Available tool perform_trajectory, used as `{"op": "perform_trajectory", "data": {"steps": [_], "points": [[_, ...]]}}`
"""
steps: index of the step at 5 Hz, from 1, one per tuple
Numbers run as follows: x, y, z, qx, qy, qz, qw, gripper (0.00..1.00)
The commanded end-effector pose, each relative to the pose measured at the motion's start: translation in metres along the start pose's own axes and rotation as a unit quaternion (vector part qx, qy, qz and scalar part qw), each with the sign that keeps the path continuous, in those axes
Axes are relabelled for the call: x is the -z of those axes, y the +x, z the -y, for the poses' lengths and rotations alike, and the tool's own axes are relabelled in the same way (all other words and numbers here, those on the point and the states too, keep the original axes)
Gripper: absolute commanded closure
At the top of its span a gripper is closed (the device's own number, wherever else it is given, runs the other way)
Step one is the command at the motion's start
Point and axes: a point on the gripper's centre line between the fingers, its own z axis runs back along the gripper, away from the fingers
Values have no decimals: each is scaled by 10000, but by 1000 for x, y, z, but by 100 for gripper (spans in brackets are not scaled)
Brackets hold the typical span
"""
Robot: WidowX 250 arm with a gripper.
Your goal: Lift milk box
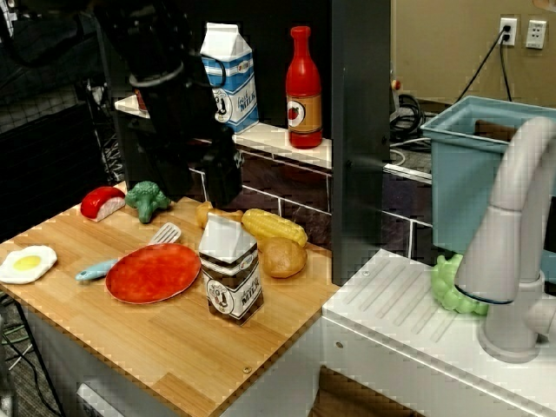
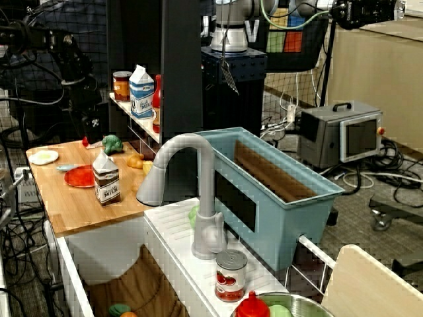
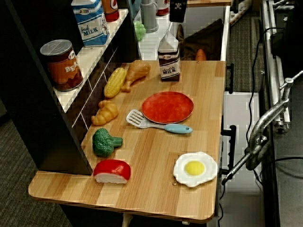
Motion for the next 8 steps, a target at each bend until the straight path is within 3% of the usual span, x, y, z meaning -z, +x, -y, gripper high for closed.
{"op": "perform_trajectory", "data": {"steps": [1, 4, 6, 8], "points": [[1, 8, 2, -18, 273, 295, 9992, 0], [10, 20, 5, -180, 350, 312, 9987, 0], [15, 24, -4, -104, 406, 119, 9990, 0], [17, 26, -8, -113, 462, 82, 9988, 0]]}}
